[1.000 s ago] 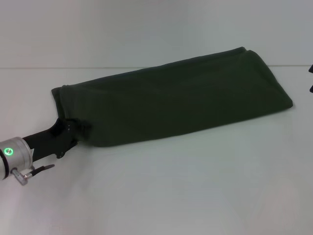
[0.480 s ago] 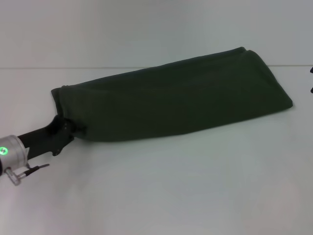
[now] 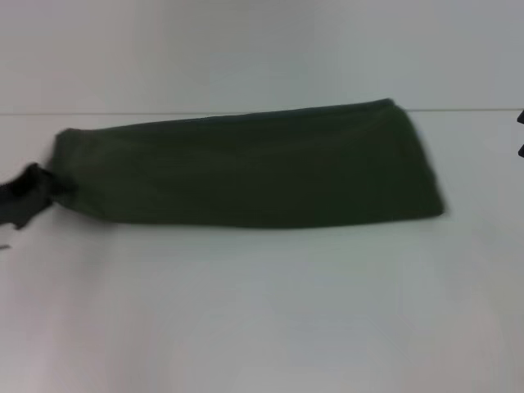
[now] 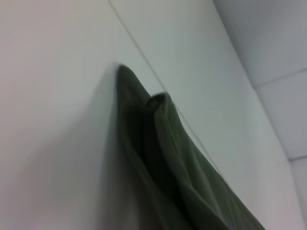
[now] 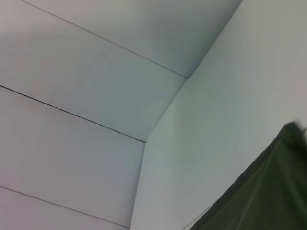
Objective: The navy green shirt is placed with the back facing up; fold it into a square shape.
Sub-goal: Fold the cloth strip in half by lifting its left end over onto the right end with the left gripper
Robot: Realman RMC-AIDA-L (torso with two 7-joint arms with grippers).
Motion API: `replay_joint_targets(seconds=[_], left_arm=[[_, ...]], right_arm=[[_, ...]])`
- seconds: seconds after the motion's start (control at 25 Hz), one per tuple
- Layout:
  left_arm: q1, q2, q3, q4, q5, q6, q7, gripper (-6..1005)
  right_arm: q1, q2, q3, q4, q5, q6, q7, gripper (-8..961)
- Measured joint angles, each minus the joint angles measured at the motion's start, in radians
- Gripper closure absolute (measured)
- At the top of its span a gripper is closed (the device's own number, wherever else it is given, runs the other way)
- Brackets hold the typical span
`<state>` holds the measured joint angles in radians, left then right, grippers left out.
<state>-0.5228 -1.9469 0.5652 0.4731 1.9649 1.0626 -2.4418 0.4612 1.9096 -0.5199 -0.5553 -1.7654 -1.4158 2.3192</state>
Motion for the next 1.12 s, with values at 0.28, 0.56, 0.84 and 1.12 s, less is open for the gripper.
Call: replay_joint_targets(seconds=[0.28, 0.56, 0.84, 1.12], left_arm=[[-0.05, 0.062, -0.063, 0.066, 0.145, -0.052, -0.011, 983], [-0.082, 0.09, -0.122, 0.087, 0.257, -0.074, -0.016, 983], [-0.076, 0.047, -0.106, 0.166, 0.247, -0.006, -0.006, 983], [-0.143, 0.007, -0.097, 0.318, 0.211, 0.21, -0.018, 982]], right_arm=[[-0.005, -0.001, 0.0, 0.0, -0.003, 0.007, 0.0, 174], [-0.001, -0.001, 0.0, 0.001, -0.003, 0.005, 0.0, 176], [0.005, 0.003, -0.004, 0.002, -0.003, 0.009, 0.0, 178], [0.012, 0.005, -0.005, 0.003, -0.003, 0.01, 0.0, 180]])
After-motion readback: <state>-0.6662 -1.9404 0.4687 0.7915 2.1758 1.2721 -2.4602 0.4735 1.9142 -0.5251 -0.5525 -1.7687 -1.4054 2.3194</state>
